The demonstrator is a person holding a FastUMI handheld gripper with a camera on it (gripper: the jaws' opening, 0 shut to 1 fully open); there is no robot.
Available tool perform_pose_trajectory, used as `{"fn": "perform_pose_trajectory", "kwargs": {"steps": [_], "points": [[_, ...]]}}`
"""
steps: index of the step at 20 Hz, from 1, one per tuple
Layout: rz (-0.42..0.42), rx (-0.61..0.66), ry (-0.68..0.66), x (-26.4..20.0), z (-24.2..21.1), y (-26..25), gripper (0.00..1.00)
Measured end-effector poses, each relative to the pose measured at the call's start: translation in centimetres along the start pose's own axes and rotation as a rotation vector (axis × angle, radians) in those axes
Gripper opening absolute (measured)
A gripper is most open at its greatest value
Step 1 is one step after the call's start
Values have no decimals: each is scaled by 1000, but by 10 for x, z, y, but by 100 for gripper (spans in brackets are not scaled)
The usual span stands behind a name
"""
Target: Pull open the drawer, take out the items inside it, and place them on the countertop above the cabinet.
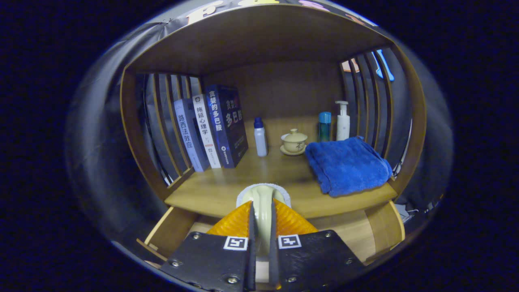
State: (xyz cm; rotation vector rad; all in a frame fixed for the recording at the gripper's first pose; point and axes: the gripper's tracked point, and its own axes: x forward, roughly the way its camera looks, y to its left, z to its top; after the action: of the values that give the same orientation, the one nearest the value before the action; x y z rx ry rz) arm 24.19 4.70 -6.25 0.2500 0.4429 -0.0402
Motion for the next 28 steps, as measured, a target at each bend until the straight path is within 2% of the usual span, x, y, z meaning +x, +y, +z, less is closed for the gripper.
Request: {"fn": "perform_pose_trajectory", "kwargs": {"steps": [7, 12, 19, 28], "points": [[-65, -22, -65, 46, 18, -6, 13], [-72, 4, -61, 76, 16, 0, 13], [-72, 23, -94, 94, 19, 4, 13], [-57, 40, -247, 109, 28, 2, 13]]}}
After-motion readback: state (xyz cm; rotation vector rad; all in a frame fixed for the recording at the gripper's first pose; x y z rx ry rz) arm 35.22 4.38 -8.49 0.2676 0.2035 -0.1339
